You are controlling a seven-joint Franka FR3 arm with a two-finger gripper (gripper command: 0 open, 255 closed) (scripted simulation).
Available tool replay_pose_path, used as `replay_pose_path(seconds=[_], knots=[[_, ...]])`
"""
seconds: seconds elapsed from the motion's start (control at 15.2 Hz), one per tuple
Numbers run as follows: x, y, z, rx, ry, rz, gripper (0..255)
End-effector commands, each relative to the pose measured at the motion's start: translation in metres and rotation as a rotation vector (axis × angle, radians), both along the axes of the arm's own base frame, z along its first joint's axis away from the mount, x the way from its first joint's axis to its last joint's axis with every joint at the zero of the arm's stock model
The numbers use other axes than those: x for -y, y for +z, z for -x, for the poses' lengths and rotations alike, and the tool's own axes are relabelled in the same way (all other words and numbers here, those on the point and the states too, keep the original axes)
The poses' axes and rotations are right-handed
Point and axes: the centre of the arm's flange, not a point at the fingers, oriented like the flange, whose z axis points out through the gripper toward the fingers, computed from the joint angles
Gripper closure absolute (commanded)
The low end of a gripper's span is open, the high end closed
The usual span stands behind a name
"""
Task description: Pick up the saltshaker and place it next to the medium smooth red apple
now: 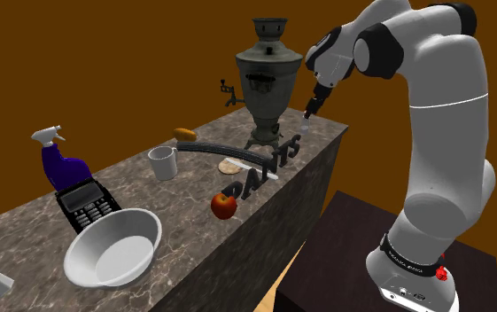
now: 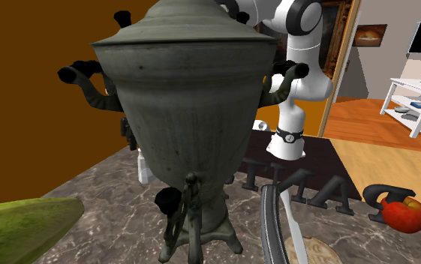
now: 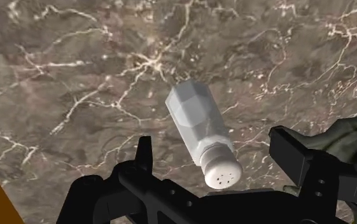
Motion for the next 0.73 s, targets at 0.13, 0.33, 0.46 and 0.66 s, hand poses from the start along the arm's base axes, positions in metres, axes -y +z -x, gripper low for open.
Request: replay_pose_path(seconds=[0.13,0.33,0.46,0.66], knots=[[-0.003,-0.021,-0.004,0.001,0.0,-0.001,0],[-0.003,-0.024,-0.005,0.001,0.0,-0.001,0],[-0.003,-0.024,-0.005,0.001,0.0,-0.001,0],[-0.003,-0.024,-0.005,0.001,0.0,-0.001,0]])
